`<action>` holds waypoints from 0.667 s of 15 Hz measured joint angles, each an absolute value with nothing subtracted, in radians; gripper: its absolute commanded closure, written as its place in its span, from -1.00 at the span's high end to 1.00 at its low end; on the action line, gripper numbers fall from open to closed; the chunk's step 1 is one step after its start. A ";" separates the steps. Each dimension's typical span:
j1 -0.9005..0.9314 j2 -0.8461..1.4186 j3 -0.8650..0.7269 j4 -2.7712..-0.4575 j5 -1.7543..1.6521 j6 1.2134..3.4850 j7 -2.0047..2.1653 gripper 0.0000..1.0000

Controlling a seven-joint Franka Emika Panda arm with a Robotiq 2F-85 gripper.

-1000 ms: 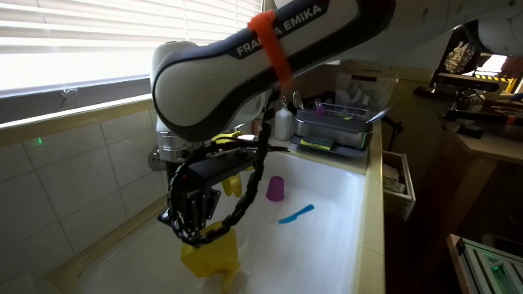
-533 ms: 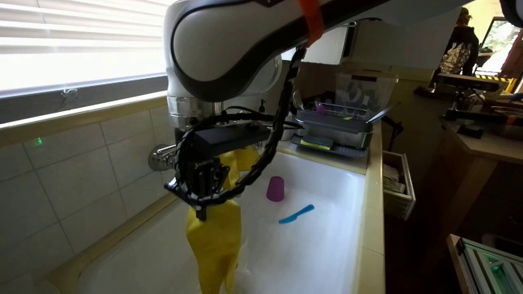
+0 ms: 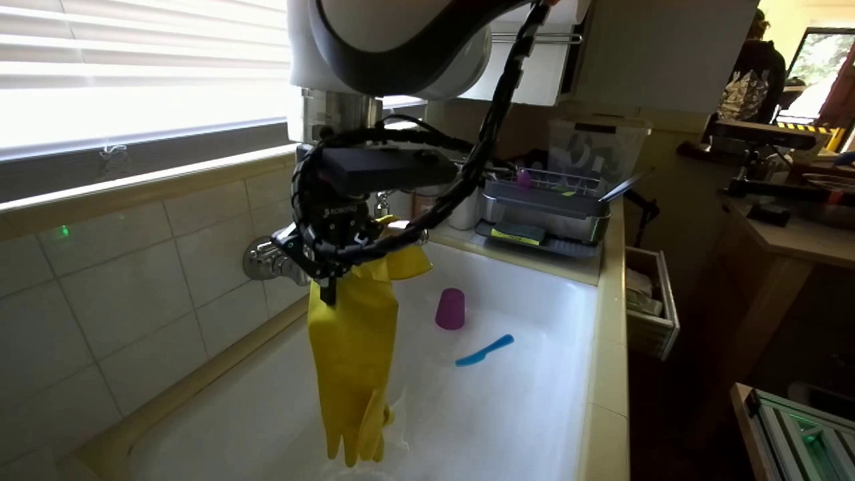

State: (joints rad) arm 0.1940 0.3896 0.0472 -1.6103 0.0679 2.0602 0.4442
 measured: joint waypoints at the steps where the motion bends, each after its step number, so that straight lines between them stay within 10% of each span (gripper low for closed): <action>1: 0.194 0.374 0.046 -1.616 0.060 2.071 0.459 -0.99; 10: 0.188 0.223 0.019 -1.687 -0.024 2.174 0.589 -0.99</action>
